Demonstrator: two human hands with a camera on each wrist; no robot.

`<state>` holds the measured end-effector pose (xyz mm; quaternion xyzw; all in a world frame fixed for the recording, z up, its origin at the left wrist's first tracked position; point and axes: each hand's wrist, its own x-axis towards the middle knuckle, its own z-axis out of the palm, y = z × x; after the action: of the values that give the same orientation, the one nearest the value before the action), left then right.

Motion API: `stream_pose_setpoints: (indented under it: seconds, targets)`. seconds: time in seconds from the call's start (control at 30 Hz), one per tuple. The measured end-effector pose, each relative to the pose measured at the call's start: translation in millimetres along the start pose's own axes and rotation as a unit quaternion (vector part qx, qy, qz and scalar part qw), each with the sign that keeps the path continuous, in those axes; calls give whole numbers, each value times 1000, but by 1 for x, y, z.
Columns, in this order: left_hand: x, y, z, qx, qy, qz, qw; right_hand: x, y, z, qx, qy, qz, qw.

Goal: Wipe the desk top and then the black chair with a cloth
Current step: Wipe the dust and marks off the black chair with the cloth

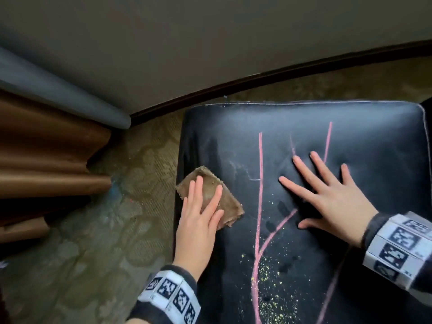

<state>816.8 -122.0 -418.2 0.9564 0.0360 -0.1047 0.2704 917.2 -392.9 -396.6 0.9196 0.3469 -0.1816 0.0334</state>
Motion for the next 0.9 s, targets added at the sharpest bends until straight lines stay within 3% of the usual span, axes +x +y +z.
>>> stream_pose_setpoints:
  seconds: [0.13,0.2,0.27,0.37,0.47,0.6,0.73,0.83,0.9]
  targets:
    - [84,-7,-30,-6,-30,2,1000,1,1,0,-3,6,0,1000]
    - [143,-7,-47,-12,-43,-31,999,0,-1,0,1,6,8,1000]
    - [166,-3,-51,-9,-34,-43,998,0,-1,1,4,7,12,1000]
    - [123,4,-34,-28,-15,14,999,-3,-3,1,14,6,20,1000]
    - [63,9,-25,-9,-58,65,996,-4,-4,-1,22,-9,19,1000]
    - [128,-5,-43,26,-96,88,991,-3,-4,-3,20,-9,17,1000]
    - [185,12,-47,27,-72,14,997,-6,-3,-2,31,-12,25,999]
    - [149,27,-31,54,-51,98,992,-6,-4,-7,69,-19,37,997]
    - [117,40,-20,65,-71,185,978,4,-7,-17,75,77,40,993]
